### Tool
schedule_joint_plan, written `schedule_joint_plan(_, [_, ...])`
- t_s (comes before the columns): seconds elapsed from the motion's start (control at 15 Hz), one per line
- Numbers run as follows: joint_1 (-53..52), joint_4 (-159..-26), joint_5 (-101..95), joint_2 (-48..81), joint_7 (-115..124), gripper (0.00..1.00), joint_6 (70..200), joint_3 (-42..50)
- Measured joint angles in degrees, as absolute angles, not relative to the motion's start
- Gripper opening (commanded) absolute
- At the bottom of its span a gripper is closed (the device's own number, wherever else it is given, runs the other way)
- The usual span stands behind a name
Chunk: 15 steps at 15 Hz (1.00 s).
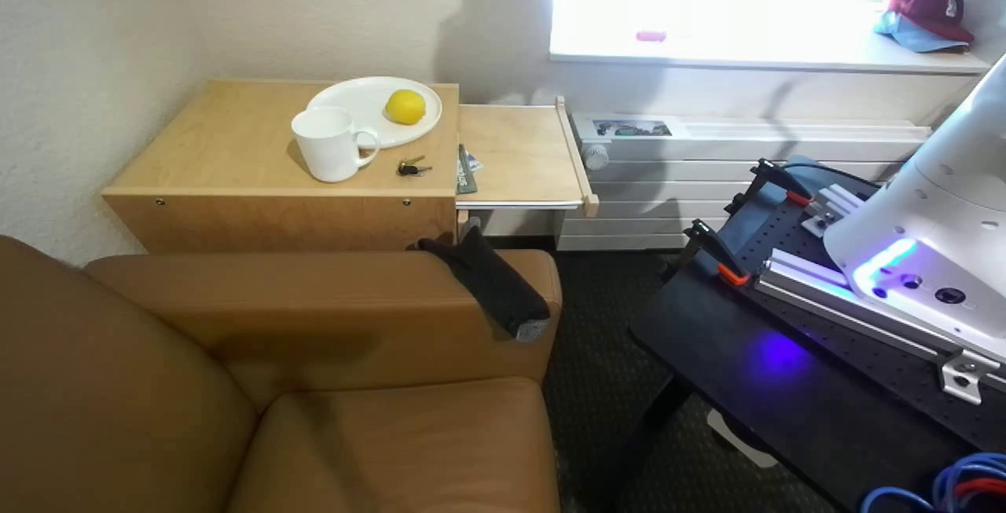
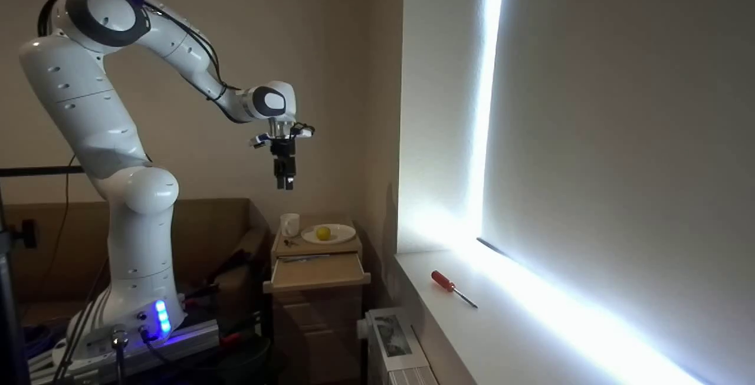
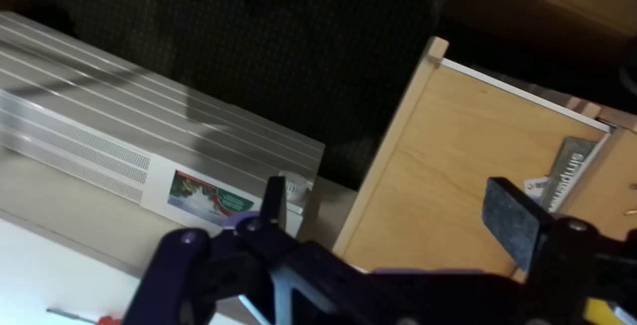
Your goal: Close the drawer.
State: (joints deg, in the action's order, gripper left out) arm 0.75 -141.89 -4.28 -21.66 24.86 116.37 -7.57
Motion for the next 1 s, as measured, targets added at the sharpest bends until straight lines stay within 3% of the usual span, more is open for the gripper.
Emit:
schedule_joint_plan(0.6, [1.8,-144.0,-5.1,-20.7,27.8,1.0,117.2,-6.0])
schedule_joint_plan(1.0, [3.7,-146.1,-7.9,-3.0,43.3,1.0,129.6,-4.7])
